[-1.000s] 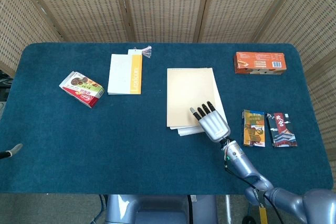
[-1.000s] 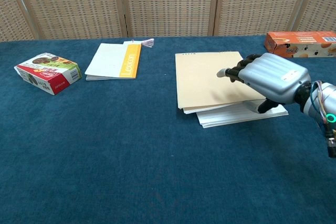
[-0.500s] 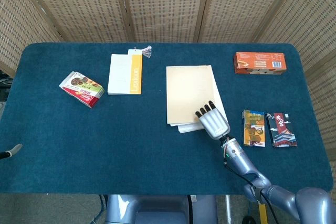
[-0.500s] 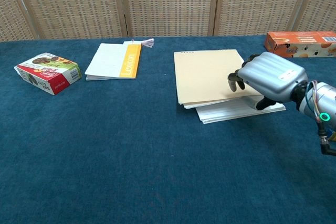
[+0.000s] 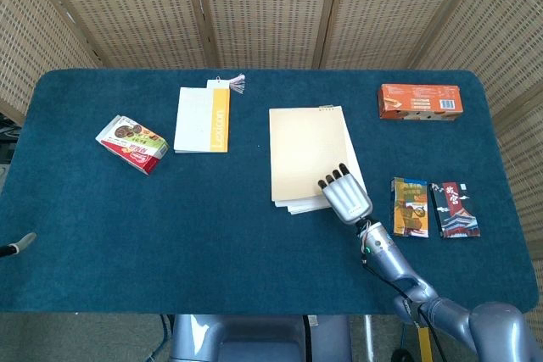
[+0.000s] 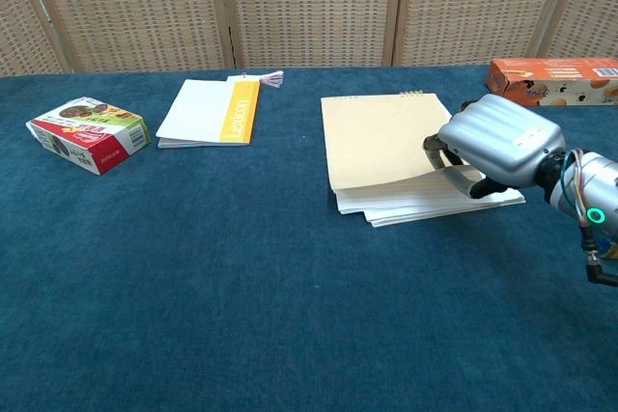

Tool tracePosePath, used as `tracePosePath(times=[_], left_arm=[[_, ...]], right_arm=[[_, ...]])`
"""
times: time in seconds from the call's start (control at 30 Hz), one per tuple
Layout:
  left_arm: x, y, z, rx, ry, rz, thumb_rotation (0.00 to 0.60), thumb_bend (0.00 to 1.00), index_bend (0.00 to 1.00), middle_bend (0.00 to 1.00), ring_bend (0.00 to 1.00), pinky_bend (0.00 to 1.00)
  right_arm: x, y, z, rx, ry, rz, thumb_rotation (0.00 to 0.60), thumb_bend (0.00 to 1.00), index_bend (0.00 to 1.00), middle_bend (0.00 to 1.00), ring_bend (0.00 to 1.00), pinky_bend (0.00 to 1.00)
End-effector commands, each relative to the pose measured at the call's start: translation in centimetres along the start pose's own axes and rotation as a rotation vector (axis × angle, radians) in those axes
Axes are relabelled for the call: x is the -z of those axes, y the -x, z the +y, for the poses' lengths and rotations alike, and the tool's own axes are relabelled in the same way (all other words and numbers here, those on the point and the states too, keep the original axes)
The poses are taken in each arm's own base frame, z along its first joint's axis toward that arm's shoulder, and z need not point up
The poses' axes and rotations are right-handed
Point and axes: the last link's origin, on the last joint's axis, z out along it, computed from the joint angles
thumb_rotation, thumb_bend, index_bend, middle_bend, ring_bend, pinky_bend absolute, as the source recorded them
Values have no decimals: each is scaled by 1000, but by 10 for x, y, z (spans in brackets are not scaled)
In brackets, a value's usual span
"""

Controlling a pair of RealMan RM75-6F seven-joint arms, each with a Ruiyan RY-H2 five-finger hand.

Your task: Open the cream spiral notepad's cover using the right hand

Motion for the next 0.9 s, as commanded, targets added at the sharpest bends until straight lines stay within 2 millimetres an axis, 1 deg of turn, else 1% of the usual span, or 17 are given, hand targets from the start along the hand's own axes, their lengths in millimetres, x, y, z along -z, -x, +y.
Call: tracePosePath(times=[0.03, 0.23, 0.37, 0.73, 0.9], left_arm=[[0, 0, 0, 1, 0, 0, 600, 0, 0, 0, 0, 0], [0, 0, -1, 3, 0, -1, 600, 0, 0, 0, 0, 0], [0, 0, 0, 4, 2, -2, 600, 0, 0, 0, 0, 0], [1, 0, 1, 7, 7, -3, 600, 0, 0, 0, 0, 0], [3, 0, 1, 6, 10, -2, 600, 0, 0, 0, 0, 0]], right_arm=[[1, 1, -1, 1, -7, 5, 600, 620, 578, 613, 500, 318], [2, 3, 2, 1, -14, 11, 600, 631, 611, 633, 515, 318], [7, 3, 4, 0, -29, 19, 600, 646, 619, 637, 518, 327], [32, -1, 11, -25, -142, 56, 600, 646, 626, 643, 521, 327], [53, -9, 9, -29, -251, 89, 600, 646, 627, 643, 521, 328]])
